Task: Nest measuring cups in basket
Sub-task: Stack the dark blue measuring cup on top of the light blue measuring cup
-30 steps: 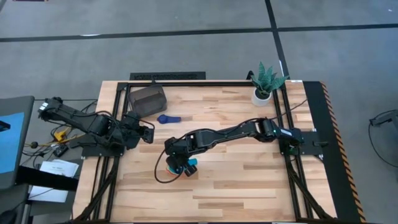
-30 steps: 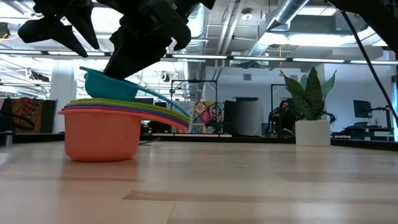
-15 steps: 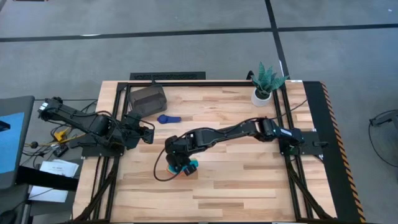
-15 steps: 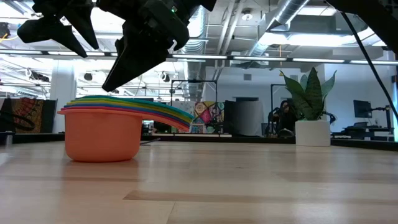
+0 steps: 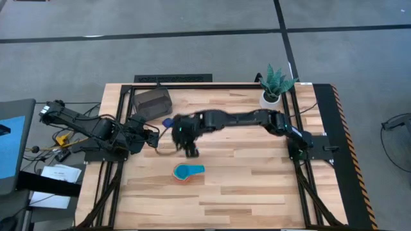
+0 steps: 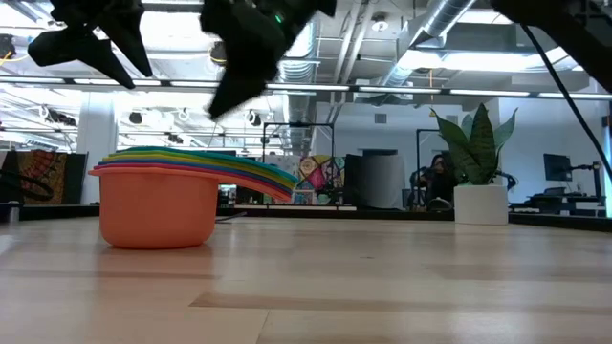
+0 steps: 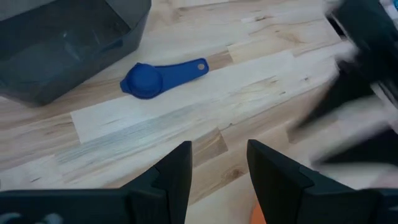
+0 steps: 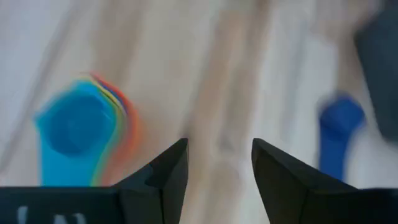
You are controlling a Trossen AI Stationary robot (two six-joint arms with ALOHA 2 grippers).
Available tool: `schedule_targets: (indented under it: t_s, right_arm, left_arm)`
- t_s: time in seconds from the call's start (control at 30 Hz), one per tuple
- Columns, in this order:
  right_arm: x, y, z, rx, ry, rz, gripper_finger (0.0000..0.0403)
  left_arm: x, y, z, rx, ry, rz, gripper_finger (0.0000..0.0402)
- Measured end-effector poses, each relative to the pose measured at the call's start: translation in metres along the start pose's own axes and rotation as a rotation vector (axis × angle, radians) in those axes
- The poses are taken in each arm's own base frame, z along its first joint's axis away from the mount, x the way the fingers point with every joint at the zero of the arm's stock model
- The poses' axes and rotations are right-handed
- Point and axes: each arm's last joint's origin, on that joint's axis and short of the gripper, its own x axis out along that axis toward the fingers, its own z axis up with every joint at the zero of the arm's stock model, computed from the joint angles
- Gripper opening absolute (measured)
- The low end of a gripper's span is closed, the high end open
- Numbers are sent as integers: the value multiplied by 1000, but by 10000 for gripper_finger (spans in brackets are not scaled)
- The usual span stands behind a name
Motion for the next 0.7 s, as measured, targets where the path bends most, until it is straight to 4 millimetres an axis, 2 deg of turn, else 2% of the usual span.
schedule_targets:
  t_s: [0.23,0.4,0.57,0.7]
  right_arm:
    - [-25,-68,-28,182,78,-50,172]
    - [-37,-109,-46,438,54,-56,166]
    - [-27,-134,-73,710,44,-18,173]
    - [-15,-145,-96,868,49,41,180]
  left_arm:
    - [0,1,-2,-57,-5,12,141]
    - [9,-7,-11,-48,-16,44,141]
    - [31,-13,-22,43,-19,156,141]
    - [51,-9,-15,12,26,280,141]
